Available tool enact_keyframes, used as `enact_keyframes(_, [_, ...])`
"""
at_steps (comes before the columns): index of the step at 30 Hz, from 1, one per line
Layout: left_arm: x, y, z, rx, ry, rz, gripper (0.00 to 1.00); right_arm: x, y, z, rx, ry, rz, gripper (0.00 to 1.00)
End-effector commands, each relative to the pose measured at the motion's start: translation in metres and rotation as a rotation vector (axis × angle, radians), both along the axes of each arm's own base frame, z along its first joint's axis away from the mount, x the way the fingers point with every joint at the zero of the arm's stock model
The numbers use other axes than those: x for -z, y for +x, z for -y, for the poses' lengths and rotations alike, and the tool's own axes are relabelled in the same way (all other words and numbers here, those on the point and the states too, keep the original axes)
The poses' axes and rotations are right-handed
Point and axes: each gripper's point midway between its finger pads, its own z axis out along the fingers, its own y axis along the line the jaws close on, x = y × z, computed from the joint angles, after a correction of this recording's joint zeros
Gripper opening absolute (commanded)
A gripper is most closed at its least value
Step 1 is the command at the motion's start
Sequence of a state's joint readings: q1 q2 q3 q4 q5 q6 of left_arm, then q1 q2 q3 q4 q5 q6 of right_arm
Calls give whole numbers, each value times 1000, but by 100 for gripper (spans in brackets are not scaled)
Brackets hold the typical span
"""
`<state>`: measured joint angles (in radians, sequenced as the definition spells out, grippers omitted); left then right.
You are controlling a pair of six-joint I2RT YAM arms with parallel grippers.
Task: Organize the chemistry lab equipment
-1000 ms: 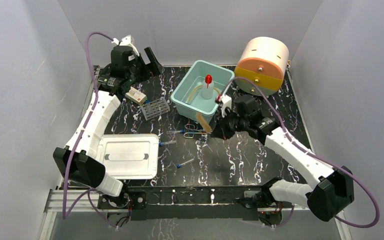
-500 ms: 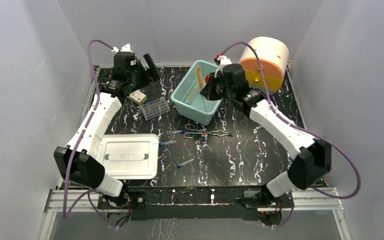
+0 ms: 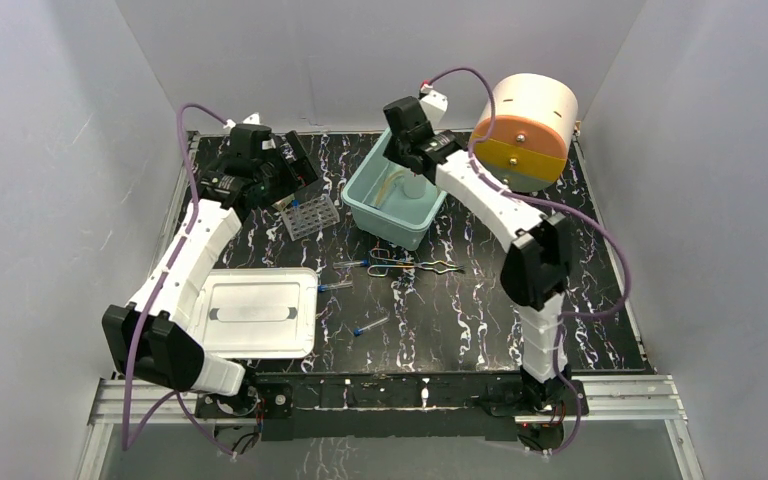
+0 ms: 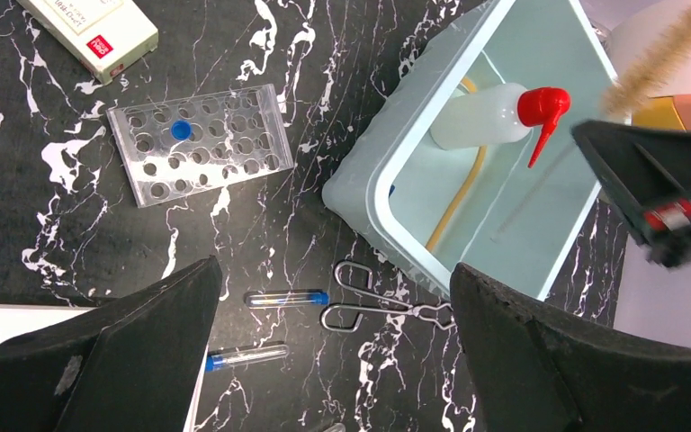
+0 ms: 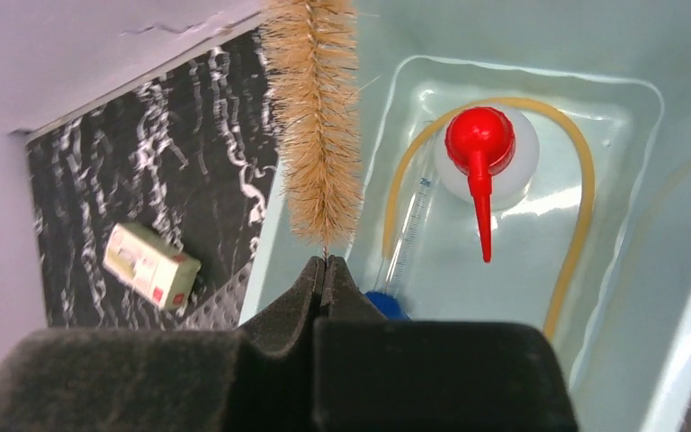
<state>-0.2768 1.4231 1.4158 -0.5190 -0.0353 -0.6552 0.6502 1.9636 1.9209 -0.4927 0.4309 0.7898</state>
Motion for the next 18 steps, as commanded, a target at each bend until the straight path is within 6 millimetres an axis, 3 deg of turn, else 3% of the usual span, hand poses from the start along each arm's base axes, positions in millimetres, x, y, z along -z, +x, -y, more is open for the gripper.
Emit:
enact_keyframes(1, [-16, -15, -5, 8, -9, 31, 98, 14, 17, 13, 212, -39, -58, 0])
enact_keyframes(2, [-16, -17, -7, 8, -2, 32, 98, 7, 22, 8, 220, -33, -47, 0])
enact_keyframes(3, [-16, -18, -8, 7, 5, 34, 98, 14, 26, 6, 230, -47, -62, 0])
enact_keyframes(6, [-17, -18, -10, 6, 14, 41, 98, 53, 31, -2, 274, -88, -166, 0])
enact_keyframes(11, [-9, -15, -6, 18, 6, 23, 98, 94, 27, -5, 243, -139, -217, 1])
enact_keyframes(18, [-6, -12, -2, 26, -3, 10, 98, 103, 28, -14, 210, -135, -237, 13])
